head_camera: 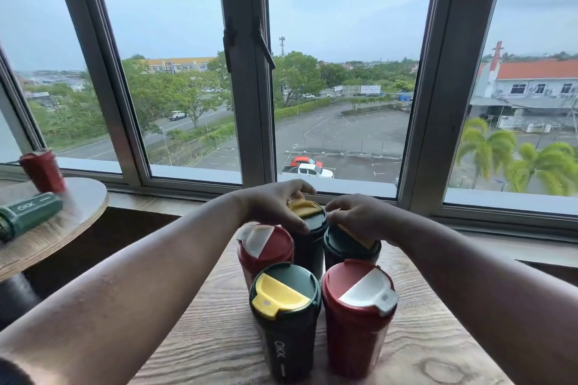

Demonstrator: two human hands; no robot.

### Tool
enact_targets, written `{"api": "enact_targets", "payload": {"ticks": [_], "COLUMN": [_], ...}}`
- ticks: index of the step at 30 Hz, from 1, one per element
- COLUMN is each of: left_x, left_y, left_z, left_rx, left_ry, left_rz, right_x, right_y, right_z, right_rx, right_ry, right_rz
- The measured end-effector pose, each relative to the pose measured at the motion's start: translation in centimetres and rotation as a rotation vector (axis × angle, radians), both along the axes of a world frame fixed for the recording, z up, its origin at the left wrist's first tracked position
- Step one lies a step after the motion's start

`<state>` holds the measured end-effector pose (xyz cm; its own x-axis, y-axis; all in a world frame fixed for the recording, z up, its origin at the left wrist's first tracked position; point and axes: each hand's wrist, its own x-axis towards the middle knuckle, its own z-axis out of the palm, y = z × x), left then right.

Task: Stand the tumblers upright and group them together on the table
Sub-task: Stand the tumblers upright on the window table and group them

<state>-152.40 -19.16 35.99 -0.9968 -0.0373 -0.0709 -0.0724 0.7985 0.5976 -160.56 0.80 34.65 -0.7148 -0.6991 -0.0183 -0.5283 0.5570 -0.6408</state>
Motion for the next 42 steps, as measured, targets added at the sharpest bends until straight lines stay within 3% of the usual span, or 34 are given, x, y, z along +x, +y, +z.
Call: {"api": "enact_targets", "payload": {"ticks": [17, 20, 24, 26, 31, 36, 42], "left_x": [0.7, 2.1, 5.3, 6.9, 8.4, 8.0, 5.2], "left_y": [-0.5, 0.0, 0.0, -0.1, -0.1, -0.3, -0.4], "left_z": [-0.3, -0.1, -1.0, -2.0, -3.7, -3.5, -1.2], "left_rx": [0.203, 0.192, 0.01, 0.079, 0.408, 0.433, 0.383], "left_ry": [-0.041, 0.046, 0.27, 0.311, 0.269, 0.234, 0.121], "left_rz": [-0.07, 0.01, 0.132, 0.188, 0.287, 0.322, 0.195], "right_x": [-0.5, -0.6, -0.6, -0.6, -0.4, -0.6, -0.6], "right_y": [-0.1, 0.2, 1.7, 2.7, 3.6, 3.1, 1.3], "right_z": [0.0, -0.2, -0.8, -1.4, -2.3, -2.0, -0.3], "right_rx": [0.061, 0.018, -0.057, -0.048, -0.094, -0.052, -0.001], "right_ry": [0.09, 0.096, 0.081, 0.086, 0.096, 0.094, 0.14], "right_rz": [0.035, 0.033, 0.032, 0.043, 0.003, 0.018, 0.021]}}
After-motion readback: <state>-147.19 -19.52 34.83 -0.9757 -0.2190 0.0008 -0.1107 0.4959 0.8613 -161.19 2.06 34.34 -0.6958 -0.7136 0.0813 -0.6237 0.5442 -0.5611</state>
